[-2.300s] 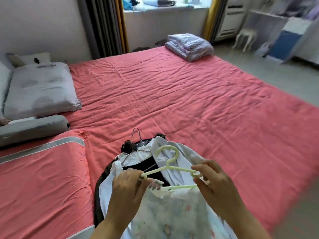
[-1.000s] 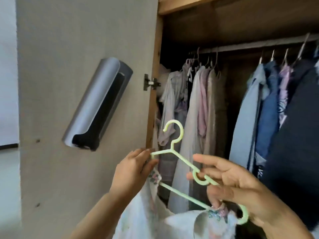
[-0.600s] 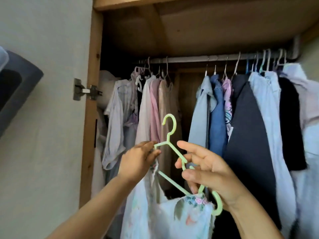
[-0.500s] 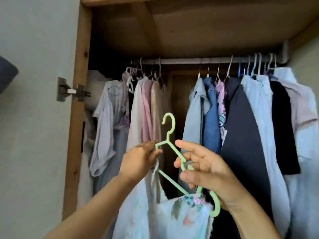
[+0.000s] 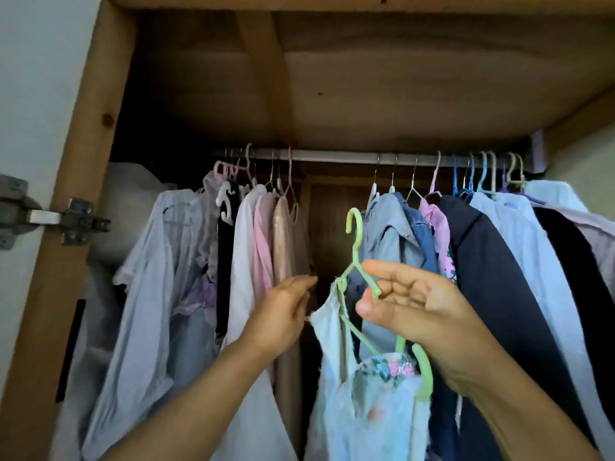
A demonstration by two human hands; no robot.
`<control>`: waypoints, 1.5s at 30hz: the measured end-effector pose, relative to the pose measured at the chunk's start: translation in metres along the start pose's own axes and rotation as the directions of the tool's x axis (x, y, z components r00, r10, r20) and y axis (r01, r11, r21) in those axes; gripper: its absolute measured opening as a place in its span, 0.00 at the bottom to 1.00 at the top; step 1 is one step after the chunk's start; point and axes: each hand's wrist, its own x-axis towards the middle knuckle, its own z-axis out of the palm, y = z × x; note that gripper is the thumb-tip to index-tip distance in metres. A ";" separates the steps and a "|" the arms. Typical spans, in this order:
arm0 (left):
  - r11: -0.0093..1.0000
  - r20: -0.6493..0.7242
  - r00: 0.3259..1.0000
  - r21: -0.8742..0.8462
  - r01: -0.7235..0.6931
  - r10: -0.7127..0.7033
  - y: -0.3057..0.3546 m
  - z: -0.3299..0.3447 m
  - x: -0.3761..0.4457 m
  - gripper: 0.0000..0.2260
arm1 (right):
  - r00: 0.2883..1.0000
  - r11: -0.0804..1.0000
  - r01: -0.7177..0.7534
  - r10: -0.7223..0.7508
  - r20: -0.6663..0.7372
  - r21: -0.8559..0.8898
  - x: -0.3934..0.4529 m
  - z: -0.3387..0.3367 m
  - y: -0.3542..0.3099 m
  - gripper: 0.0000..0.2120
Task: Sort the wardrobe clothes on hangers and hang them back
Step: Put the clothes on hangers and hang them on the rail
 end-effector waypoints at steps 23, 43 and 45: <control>0.979 -0.352 0.915 0.108 -0.170 0.198 -0.029 -0.069 0.199 0.20 | 0.976 0.964 0.133 -0.169 -0.140 -0.232 0.278 0.000 0.032 0.35; 0.978 -0.052 0.977 0.039 -0.204 0.206 -0.086 -0.073 0.329 0.24 | 0.965 0.964 0.259 -0.261 -0.034 -0.062 0.333 0.007 0.045 0.04; 0.978 -0.072 0.975 0.028 -0.207 0.209 -0.087 -0.067 0.336 0.24 | 0.961 0.961 0.270 -0.272 -0.052 -0.054 0.334 0.007 0.047 0.07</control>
